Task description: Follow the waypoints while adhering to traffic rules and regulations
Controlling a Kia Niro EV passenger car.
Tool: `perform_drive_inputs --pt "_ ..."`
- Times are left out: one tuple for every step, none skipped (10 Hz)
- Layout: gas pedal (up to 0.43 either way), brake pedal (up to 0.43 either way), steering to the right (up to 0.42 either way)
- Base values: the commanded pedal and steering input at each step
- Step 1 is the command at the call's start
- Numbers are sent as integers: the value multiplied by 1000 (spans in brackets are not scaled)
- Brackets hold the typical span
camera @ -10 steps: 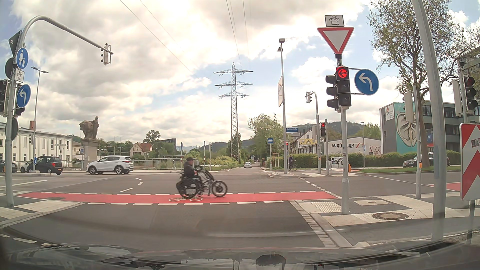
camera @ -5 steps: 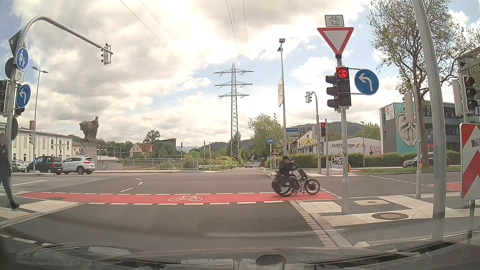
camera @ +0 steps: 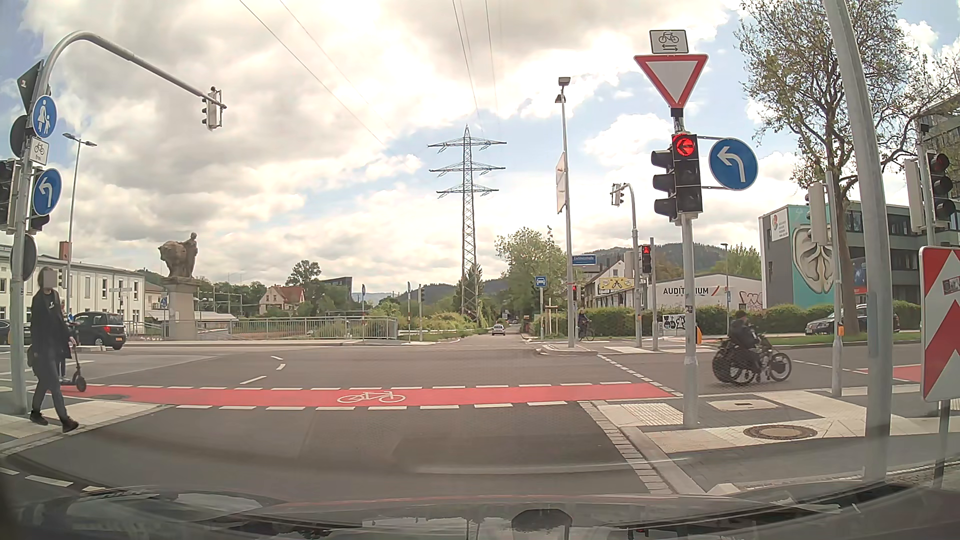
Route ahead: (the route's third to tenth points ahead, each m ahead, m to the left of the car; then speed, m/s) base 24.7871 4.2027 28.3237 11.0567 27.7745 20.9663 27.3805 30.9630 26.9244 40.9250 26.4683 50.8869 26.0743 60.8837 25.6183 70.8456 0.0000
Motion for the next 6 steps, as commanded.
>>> perform_drive_inputs --pt "0 262 -4" --pt "0 262 -4" --pt "0 262 -4" --pt "0 262 -4" --pt "0 262 -4" --pt "0 262 -4"
